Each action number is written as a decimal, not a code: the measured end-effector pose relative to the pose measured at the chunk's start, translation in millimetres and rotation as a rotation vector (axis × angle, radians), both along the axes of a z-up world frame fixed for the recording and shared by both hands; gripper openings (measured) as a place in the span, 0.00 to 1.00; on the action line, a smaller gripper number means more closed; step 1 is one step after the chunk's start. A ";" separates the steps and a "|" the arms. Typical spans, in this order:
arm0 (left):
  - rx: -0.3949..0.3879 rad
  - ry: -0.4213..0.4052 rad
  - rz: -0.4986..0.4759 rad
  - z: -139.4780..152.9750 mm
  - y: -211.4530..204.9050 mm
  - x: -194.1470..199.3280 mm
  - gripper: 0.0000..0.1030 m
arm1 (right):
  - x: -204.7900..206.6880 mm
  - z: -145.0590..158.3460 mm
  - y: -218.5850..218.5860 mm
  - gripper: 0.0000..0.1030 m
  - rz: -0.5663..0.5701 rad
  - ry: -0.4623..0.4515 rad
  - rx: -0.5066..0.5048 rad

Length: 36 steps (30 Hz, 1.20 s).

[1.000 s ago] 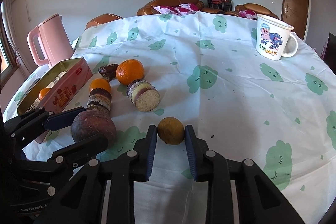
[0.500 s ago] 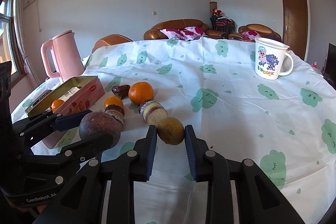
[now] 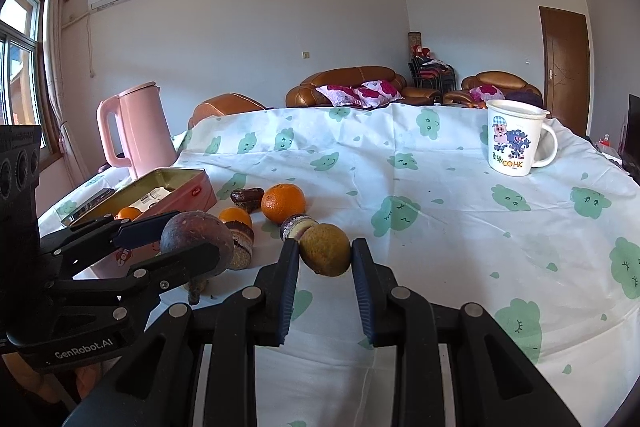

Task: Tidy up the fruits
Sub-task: 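Grasp the purple passion fruit with the left tool while the right grasps a yellow-brown fruit, then carry both fruits over the tin and release them inside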

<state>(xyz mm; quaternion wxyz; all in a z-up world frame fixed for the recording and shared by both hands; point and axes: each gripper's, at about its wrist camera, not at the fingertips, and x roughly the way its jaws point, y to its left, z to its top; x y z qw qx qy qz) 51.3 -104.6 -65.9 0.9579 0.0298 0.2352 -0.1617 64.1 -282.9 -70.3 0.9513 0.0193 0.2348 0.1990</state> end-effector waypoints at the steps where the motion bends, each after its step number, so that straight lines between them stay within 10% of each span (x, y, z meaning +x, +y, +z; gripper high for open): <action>1: 0.000 -0.004 0.000 0.1 -0.1 -0.5 0.51 | -1.0 0.2 -0.2 0.28 0.003 -0.006 0.002; 36: -0.039 -0.116 0.015 7.2 6.7 -17.1 0.51 | -27.0 6.0 -4.5 0.28 0.030 -0.164 0.030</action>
